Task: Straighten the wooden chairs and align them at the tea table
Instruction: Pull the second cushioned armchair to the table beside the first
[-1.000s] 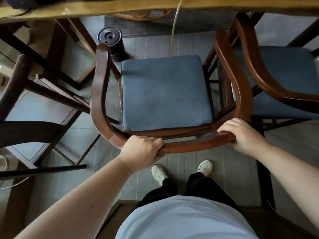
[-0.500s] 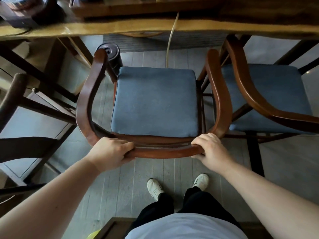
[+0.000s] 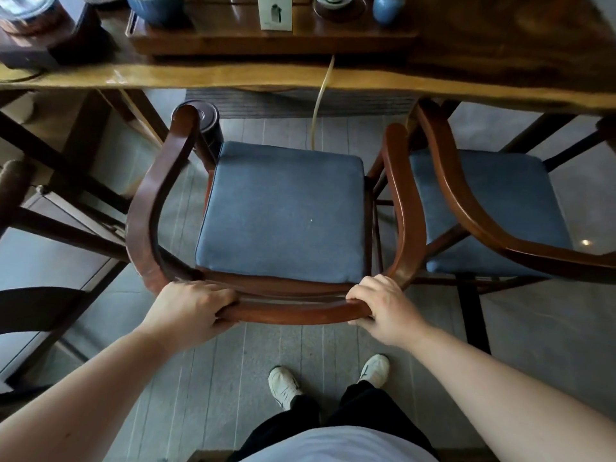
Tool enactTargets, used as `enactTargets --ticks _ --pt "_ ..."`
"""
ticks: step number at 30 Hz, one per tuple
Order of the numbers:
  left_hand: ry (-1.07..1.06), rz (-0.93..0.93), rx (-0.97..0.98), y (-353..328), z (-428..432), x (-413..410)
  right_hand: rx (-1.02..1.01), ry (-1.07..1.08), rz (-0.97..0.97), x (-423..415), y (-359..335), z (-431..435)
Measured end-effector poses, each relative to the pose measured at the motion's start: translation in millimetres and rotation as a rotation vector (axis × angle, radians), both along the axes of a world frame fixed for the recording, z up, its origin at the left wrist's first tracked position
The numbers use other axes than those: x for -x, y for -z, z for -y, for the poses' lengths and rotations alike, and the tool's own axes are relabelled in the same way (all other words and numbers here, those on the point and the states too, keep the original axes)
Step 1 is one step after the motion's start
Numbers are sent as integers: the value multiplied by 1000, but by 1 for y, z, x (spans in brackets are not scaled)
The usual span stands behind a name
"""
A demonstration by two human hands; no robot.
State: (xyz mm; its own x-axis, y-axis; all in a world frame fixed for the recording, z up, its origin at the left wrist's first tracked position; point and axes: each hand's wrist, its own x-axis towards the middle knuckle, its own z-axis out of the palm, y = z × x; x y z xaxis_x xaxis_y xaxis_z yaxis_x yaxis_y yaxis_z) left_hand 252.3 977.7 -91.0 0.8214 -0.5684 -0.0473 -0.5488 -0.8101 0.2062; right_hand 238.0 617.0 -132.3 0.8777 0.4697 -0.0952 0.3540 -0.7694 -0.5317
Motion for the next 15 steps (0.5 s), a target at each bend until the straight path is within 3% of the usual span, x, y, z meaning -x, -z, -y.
enactTargets --ticks 7,15 --pt "-22 -76 -11 5 -4 1 34 -39 -33 -4 -7 0" --pt "-11 -6 87 -1 39 -10 162 -77 -62 -39 -22 31"
